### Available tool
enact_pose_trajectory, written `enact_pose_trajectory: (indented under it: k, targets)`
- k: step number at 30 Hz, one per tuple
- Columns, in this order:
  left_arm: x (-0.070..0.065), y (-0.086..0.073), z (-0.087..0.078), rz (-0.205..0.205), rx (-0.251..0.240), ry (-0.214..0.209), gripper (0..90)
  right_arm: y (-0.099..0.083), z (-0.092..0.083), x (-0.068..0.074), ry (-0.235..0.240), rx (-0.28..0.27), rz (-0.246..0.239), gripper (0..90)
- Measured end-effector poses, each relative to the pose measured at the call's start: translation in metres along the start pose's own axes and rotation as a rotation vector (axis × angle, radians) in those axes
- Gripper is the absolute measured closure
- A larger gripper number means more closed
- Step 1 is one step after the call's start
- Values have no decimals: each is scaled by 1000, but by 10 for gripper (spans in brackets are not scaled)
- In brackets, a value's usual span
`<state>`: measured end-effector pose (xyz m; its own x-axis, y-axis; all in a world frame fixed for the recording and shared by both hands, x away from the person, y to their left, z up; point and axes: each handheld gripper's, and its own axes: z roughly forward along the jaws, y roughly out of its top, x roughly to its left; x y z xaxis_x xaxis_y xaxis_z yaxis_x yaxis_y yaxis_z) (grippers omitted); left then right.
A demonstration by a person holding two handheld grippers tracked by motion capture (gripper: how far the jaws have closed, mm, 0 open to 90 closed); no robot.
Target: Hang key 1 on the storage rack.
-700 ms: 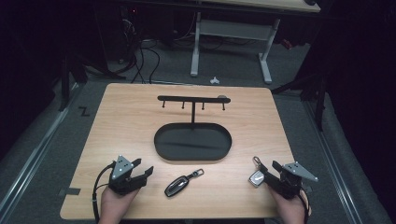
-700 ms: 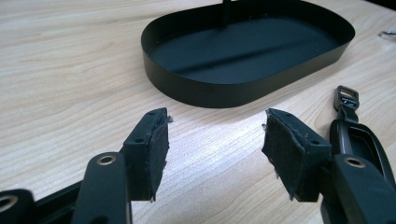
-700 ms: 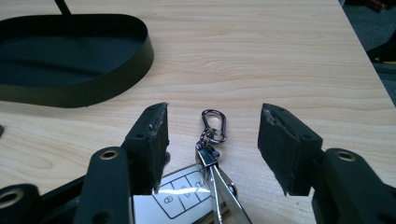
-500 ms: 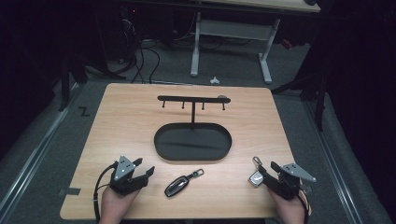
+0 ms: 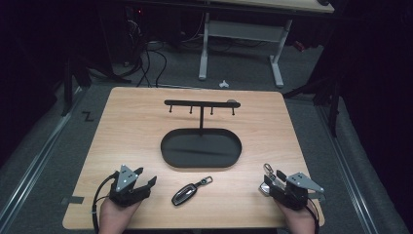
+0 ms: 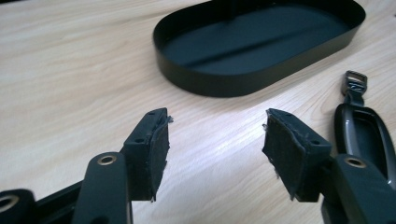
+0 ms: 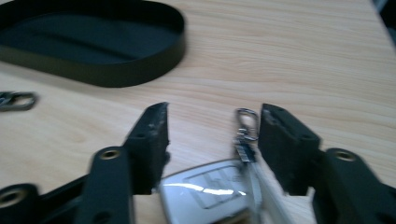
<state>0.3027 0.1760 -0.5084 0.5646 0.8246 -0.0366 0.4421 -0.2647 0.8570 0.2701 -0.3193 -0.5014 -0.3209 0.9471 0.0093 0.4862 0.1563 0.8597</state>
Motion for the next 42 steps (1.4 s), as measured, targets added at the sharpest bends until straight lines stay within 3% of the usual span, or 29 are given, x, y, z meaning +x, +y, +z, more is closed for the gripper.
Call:
enact_pose_trajectory:
  k: [1, 5, 8, 10, 15, 16, 19, 21, 22, 25, 30, 42]
  targets:
    - [2, -2, 1, -8, 5, -6, 397, 1, 1, 5, 11, 3, -2, 551]
    - [6, -1, 0, 27, -2, 11, 392, 6, 12, 29, 94, 31, -31, 661]
    - [10, -5, -3, -1, -18, 10, 389, 8, 23, 54, 154, 57, -84, 808]
    - [12, -6, -4, 3, -17, 16, 385, 10, 30, 73, 196, 71, -107, 900]
    - [16, -7, -9, -2, -37, 25, 379, 9, 48, 123, 290, 114, -228, 900]
    - [17, -7, -9, -4, -39, 25, 378, 10, 53, 139, 328, 119, -247, 900]
    - [19, -8, -10, -2, -35, 18, 379, 15, 61, 163, 370, 112, -293, 900]
    - [20, -8, -10, 0, -35, 18, 379, 20, 65, 176, 402, 106, -302, 900]
    - [20, -9, -10, -1, -39, 17, 379, 20, 65, 176, 402, 106, -302, 900]
    - [21, -8, -11, -3, -42, 16, 380, 27, 71, 200, 446, 86, -335, 900]
    - [20, -9, -11, 2, -43, 18, 379, 29, 74, 218, 457, 87, -359, 900]
    - [20, -9, -9, 9, -39, 11, 377, 22, 78, 223, 438, 133, -394, 900]
